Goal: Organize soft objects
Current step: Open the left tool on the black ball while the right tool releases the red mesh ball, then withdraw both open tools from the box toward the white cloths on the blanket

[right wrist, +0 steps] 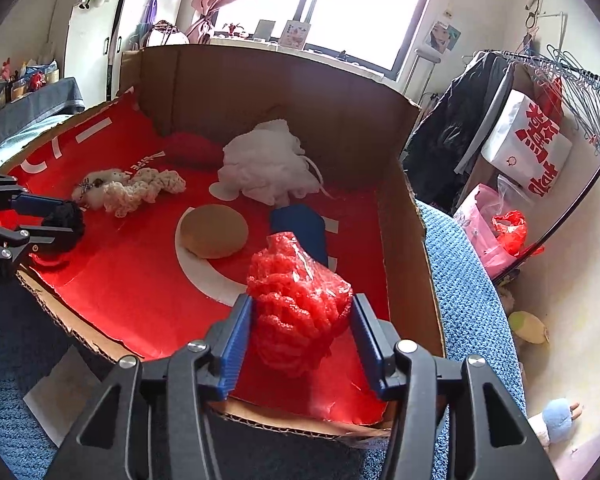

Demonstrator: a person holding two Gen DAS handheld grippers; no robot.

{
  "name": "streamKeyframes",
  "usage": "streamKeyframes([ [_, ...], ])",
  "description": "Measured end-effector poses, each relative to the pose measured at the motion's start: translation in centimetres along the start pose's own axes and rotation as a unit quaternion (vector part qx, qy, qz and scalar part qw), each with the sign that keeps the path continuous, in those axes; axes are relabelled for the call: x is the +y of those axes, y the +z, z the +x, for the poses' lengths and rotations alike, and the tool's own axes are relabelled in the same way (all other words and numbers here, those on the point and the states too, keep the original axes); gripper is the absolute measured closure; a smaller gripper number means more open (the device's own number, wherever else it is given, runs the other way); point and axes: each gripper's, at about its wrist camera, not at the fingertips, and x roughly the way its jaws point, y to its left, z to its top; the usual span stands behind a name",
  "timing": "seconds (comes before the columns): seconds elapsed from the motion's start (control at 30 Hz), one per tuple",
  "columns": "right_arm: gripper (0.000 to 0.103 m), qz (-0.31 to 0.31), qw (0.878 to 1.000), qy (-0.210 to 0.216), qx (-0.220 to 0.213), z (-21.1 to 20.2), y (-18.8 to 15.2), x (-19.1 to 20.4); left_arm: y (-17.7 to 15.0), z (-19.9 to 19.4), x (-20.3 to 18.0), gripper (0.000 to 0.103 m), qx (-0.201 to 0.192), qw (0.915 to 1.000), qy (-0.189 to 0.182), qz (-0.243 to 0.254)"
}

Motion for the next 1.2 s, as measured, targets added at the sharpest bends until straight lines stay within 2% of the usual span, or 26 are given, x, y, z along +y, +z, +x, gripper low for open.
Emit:
streamKeyframes([
  [0.2, 0.050, 0.002, 1.000, 0.003, 0.002, -0.1, 0.0, 0.0, 0.1, -0.1, -0.2, 0.054, -0.005, 1.0000, -0.002, 0.003],
  [0.23, 0.049, 0.003, 1.000, 0.004, 0.003, -0.2, 0.0, 0.0, 0.1, -0.1, -0.2, 0.053, -0.004, 1.0000, -0.001, 0.003],
  [0.3, 0.048, 0.005, 1.000, 0.007, 0.004, -0.3, 0.0, 0.0, 0.1, -0.2, -0.2, 0.041, -0.005, 1.0000, -0.002, 0.003],
  [0.43, 0.045, 0.010, 1.000, 0.011, 0.002, -0.7, -0.1, 0.0, 0.1, -0.6, -0.3, 0.040, -0.014, 0.9999, -0.004, 0.002],
  [0.5, 0.039, 0.011, 1.000, 0.011, -0.001, -1.0, -0.1, -0.1, 0.1, -0.9, -0.3, 0.040, -0.019, 0.9998, -0.003, 0.002],
  [0.57, 0.038, 0.012, 1.000, 0.010, -0.006, -1.4, -0.1, -0.1, 0.1, -1.3, -0.3, 0.040, -0.023, 0.9997, -0.003, -0.003],
  [0.63, 0.037, 0.013, 1.000, 0.009, -0.010, -1.8, 0.0, 0.0, 0.0, -1.8, -0.3, 0.035, -0.027, 0.9996, -0.005, -0.007],
  [0.7, 0.035, 0.017, 1.000, 0.008, -0.014, -2.3, 0.1, -0.1, -0.1, -2.4, -0.2, 0.030, -0.034, 0.9994, -0.002, -0.011],
  [0.83, 0.032, 0.025, 0.999, 0.009, -0.025, -3.5, 0.1, -0.3, -0.3, -3.9, -0.2, 0.030, -0.054, 0.9983, -0.002, -0.022],
  [0.9, 0.026, 0.030, 0.999, 0.009, -0.034, -4.4, 0.1, -0.4, -0.4, -4.7, -0.2, 0.029, -0.062, 0.9977, -0.002, -0.027],
  [1.0, 0.024, 0.038, 0.998, 0.011, -0.046, -5.6, 0.0, -0.7, -0.6, -5.7, -0.4, 0.021, -0.073, 0.9968, -0.002, -0.033],
  [1.2, 0.021, 0.058, 0.996, 0.016, -0.069, -7.9, -0.5, -1.0, -1.3, -7.8, -1.4, 0.020, -0.102, 0.9940, 0.003, -0.039],
])
